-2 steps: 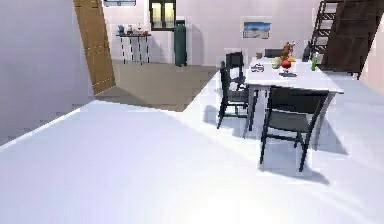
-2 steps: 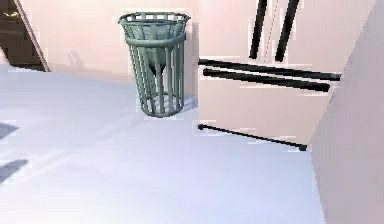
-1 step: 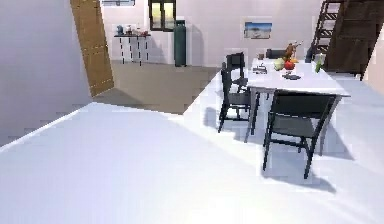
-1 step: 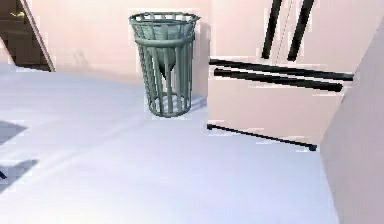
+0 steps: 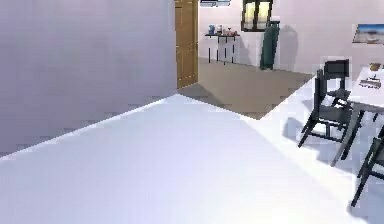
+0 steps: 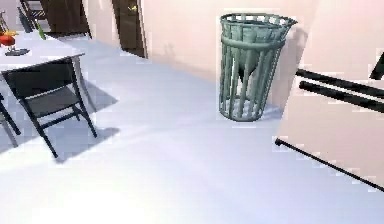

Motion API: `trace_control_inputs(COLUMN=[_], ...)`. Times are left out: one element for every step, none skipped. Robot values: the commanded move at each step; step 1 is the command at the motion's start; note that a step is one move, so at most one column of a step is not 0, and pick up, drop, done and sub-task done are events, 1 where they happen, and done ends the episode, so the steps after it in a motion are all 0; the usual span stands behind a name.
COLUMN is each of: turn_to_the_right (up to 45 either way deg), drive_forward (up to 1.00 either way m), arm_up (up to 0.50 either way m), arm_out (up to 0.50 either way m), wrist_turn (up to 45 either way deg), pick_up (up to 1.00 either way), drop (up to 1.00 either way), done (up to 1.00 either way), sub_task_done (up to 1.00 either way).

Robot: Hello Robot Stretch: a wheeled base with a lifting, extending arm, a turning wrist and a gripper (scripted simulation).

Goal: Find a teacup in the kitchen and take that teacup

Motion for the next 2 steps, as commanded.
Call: trace_control_inputs(turn_to_the_right=[0.0, -45.0], drive_forward=[0.40, 0.00], arm_up=[0.00, 0.00], arm_out=[0.00, 0.00], wrist_turn=[0.0, 0.0], pick_up=[0.00, 0.00], drop=[0.00, 0.00], done=[0.00, 0.00], sub_task_done=[0.00, 0.00])
